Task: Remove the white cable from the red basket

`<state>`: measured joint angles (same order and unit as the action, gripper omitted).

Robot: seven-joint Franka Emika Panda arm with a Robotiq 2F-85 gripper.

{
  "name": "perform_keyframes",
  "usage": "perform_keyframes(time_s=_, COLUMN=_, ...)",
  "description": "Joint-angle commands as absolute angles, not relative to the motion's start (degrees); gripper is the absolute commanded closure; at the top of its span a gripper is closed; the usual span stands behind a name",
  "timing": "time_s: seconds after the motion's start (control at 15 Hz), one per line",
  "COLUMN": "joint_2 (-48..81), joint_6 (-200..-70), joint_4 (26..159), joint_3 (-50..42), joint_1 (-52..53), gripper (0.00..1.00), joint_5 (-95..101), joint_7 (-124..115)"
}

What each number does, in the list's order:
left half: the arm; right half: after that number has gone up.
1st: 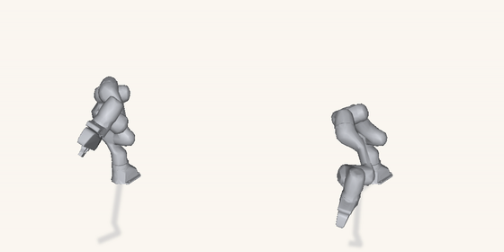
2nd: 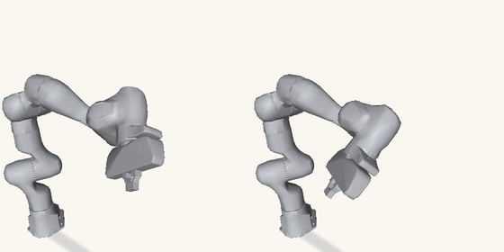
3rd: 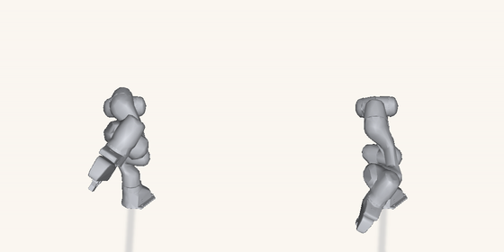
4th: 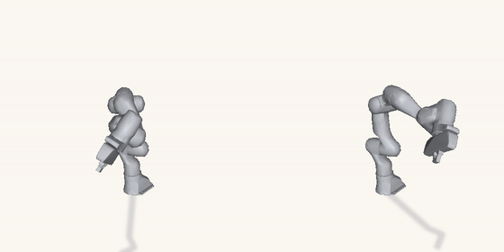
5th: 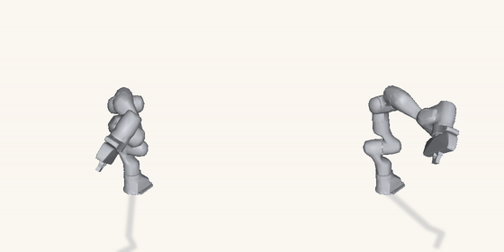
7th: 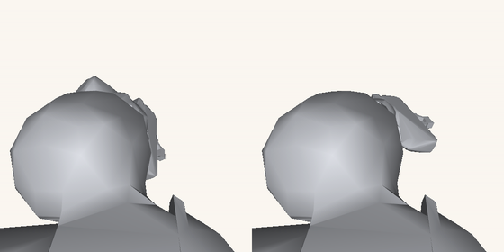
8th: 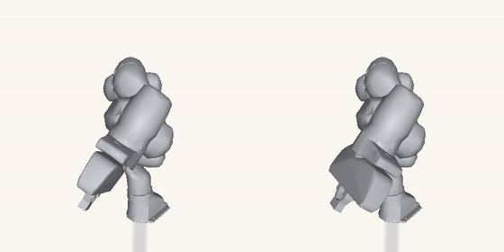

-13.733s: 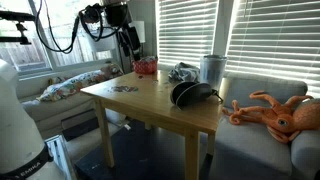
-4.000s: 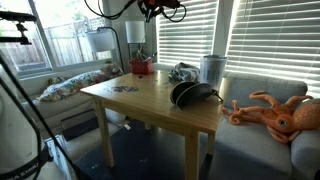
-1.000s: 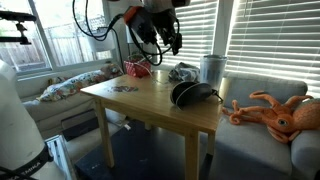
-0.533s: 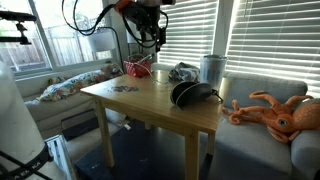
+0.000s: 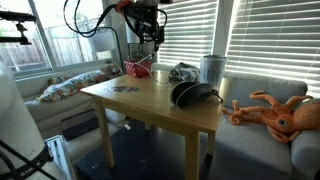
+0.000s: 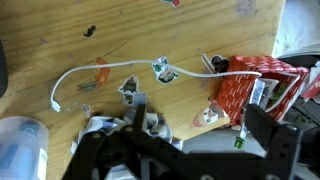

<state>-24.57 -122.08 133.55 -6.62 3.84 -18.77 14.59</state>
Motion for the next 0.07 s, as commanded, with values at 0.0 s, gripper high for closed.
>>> perform_keyframes(time_s=0.0, joint_2=-24.51, joint_6=-121.93, joint_4=133.45, joint_3=-6.32, joint_1=3.49, gripper=0.0, joint_5=-18.9, joint_7=14.69)
